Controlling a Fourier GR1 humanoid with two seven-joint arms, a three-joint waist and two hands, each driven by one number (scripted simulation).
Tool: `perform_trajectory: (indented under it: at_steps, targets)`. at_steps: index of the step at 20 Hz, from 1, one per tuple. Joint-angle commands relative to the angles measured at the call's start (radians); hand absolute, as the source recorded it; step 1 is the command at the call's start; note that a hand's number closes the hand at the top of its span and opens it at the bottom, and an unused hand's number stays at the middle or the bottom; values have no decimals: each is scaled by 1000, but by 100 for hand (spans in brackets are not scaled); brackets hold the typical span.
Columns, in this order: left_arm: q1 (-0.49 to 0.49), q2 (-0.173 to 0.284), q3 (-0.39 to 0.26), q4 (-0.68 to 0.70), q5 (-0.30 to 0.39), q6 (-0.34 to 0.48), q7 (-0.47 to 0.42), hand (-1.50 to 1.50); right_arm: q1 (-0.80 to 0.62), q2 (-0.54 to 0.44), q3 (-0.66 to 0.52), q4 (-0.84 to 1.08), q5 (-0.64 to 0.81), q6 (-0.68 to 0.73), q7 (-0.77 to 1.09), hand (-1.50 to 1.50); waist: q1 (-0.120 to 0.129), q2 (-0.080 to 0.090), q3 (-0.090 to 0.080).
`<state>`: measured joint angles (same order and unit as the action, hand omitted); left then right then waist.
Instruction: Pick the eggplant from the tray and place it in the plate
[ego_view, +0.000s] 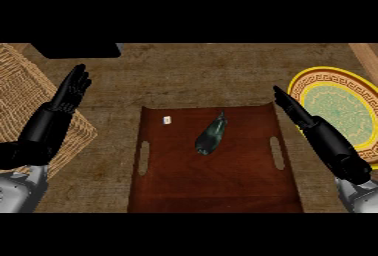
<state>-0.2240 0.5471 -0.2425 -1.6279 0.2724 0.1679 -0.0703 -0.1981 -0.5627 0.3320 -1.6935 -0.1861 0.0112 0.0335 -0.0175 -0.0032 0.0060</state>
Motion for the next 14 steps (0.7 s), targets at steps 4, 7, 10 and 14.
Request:
perform_trajectory:
  at_steps: [4, 7, 10, 14]
  targets:
    - [-18, 13, -9, -16, -24, -19, -19, 0, 191, 260, -74, 246, -382, -79, 237, -150, 14, 50, 5]
    - [-16, -4, -61, -18, -19, -64, -22, 0, 158, 145, -6, 405, -325, -49, 456, -150, 82, 57, -8]
    - [-41, -9, -76, -6, -18, -83, -7, 0, 37, 118, -24, 437, -352, -46, 581, -150, 95, 42, -8]
    - [-63, -18, -95, -19, -25, -95, 13, 0, -143, 32, 29, 511, -244, 8, 687, -150, 124, 32, -7]
